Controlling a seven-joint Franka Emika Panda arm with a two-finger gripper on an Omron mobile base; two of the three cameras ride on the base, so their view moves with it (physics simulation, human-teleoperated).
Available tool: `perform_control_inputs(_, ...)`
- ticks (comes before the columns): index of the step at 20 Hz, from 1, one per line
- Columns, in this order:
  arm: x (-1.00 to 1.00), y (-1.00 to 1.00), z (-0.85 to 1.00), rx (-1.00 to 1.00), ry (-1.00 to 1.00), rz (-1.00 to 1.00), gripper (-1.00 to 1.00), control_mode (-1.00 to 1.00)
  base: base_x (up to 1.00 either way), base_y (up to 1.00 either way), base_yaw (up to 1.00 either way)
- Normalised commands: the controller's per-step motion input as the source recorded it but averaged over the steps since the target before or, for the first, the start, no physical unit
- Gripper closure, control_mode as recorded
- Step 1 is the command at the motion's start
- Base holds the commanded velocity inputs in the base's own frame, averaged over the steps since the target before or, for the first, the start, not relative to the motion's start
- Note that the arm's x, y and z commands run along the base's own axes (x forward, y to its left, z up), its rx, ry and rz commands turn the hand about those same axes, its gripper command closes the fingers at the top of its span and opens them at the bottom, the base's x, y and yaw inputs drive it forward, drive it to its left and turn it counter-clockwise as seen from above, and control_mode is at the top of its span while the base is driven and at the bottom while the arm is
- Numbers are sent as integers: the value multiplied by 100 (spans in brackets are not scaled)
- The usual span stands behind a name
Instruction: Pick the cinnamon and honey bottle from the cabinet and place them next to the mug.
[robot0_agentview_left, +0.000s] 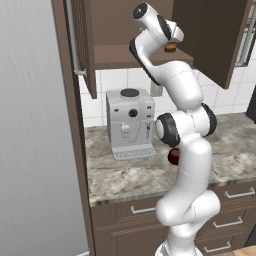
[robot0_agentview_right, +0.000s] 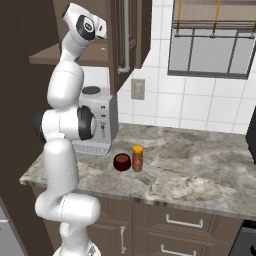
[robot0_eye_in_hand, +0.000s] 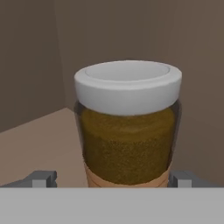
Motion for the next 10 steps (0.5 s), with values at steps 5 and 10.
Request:
perform_control_inputs(5, 0, 0, -8, 0, 0, -4, -100, -100, 0, 0, 0)
perform_control_inputs(10, 0, 0, 0, 0, 0, -1, 100, -100, 0, 0, 0)
